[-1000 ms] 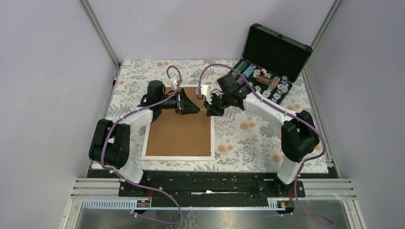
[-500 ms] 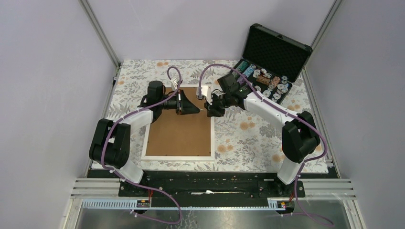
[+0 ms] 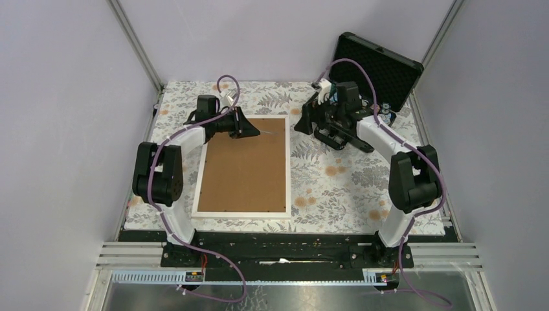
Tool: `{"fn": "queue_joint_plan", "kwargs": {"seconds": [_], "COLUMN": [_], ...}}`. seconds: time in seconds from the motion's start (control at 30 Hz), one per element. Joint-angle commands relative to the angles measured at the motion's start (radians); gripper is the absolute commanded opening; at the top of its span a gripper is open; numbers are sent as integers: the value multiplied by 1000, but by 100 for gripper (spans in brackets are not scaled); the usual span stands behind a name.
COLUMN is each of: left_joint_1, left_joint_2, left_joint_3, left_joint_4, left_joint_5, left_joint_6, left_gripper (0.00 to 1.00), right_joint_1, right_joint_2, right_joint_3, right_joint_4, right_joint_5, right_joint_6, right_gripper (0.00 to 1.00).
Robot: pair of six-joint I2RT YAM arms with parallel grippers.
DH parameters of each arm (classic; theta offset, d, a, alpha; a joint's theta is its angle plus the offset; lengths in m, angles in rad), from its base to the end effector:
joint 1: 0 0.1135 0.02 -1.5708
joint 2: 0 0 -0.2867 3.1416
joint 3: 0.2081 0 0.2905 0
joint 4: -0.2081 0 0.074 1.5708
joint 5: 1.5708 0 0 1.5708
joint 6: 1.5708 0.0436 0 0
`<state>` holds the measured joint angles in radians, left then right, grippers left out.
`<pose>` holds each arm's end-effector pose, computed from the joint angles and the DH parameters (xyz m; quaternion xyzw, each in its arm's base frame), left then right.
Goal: Take the photo out of the frame
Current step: Release the photo frame item from the photo frame.
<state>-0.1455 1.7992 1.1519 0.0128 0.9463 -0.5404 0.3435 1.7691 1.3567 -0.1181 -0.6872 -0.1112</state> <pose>0.4183 -0.0971 0.2103 0.0458 0.8193 -0.5181 0.2415 0.4180 0.1789 0.2811 -0.3473 0.7583 0.3446 0.4309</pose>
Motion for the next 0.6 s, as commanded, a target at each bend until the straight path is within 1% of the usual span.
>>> {"fn": "queue_joint_plan", "kwargs": {"seconds": [0.0,0.17,0.3,0.37,0.43,0.57], "left_joint_1": [-4,-3,1,2,2,0], "left_joint_2": [45,154,238,265,284,337], "left_joint_3": [90,165,231,257,269,318], "left_joint_4": [-72,-32,-17,-16,28,27], "left_joint_5": [-102,-60,-41,-46,-52,-44], "left_joint_6": [112,93,97,93,72,40], "left_gripper": [0,0,0,0,0,0], "right_joint_1": [-21,-21,-20,-21,-19,-10], "right_joint_2": [42,111,168,187,216,259], "right_joint_3": [-61,-93,-96,-98,-93,-72], "right_joint_4": [178,231,256,275,284,297], "right_joint_5": [91,76,70,77,80,86], "right_joint_6": [229,262,247,242,238,229], "right_gripper": [96,90,86,84,82,78]}}
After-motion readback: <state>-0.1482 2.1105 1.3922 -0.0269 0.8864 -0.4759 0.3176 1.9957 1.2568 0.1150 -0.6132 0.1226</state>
